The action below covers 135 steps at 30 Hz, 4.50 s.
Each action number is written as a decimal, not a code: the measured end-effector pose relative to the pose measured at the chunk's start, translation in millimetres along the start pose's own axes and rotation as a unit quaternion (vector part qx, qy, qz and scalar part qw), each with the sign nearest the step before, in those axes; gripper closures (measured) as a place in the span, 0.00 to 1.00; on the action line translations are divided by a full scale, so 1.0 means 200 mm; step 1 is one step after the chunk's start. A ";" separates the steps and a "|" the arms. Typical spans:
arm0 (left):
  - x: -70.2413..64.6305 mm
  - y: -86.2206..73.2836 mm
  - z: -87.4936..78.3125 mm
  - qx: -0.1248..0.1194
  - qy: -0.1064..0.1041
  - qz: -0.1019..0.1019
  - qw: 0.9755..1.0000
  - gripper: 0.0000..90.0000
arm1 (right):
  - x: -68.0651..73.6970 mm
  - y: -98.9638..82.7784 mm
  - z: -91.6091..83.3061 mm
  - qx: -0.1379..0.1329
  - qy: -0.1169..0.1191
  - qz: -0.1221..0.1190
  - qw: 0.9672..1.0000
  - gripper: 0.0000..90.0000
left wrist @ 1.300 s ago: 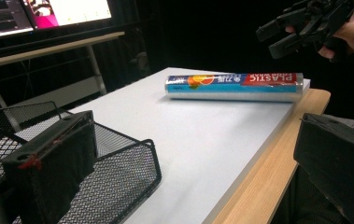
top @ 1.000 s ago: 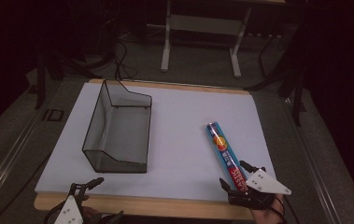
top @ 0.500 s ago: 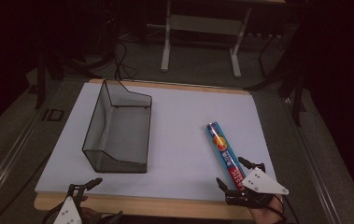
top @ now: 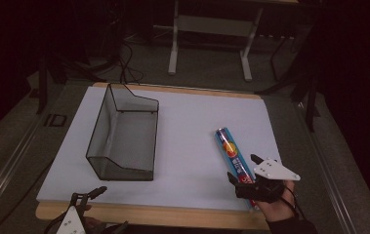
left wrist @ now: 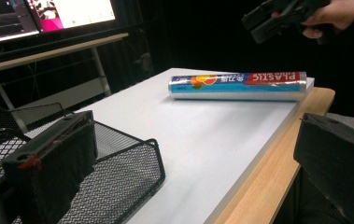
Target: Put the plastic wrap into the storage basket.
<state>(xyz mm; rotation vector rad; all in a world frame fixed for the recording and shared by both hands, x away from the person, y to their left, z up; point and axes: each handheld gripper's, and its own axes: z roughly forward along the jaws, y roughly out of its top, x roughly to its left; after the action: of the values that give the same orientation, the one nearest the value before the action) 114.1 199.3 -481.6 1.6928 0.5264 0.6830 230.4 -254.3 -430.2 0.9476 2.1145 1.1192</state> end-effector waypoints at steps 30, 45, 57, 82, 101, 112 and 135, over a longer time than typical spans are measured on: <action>0.00 0.00 0.01 0.008 -0.006 0.003 1.000 0.00 | -0.28 -0.08 0.46 0.174 -0.009 0.059 0.983 0.17; 0.00 0.00 0.01 0.009 -0.007 0.003 1.000 0.00 | -0.31 -0.14 0.60 0.250 -0.006 0.088 0.964 0.24; 0.00 0.00 0.01 0.008 -0.004 0.006 1.000 0.00 | -0.29 -0.13 0.68 0.329 -0.010 0.099 0.939 0.30; 0.00 0.00 0.01 0.011 -0.008 0.008 1.000 0.00 | -0.34 -0.02 0.60 0.298 0.013 0.171 0.939 0.35; 0.00 0.00 0.01 0.013 -0.009 0.007 1.000 0.00 | -0.27 0.36 0.56 0.202 0.019 0.163 0.966 0.35; 0.00 0.00 0.01 0.009 -0.009 0.008 1.000 0.00 | -0.18 0.58 0.62 0.153 0.054 0.171 0.972 0.35; -0.01 0.00 0.00 0.005 -0.017 0.008 1.000 0.00 | 0.14 0.98 0.81 0.080 0.100 0.177 0.976 0.35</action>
<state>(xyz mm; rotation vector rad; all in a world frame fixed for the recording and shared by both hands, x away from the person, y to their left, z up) 113.1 197.3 -481.1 1.7162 0.4925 0.6631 396.0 -78.4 -346.1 1.3812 2.2832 1.2742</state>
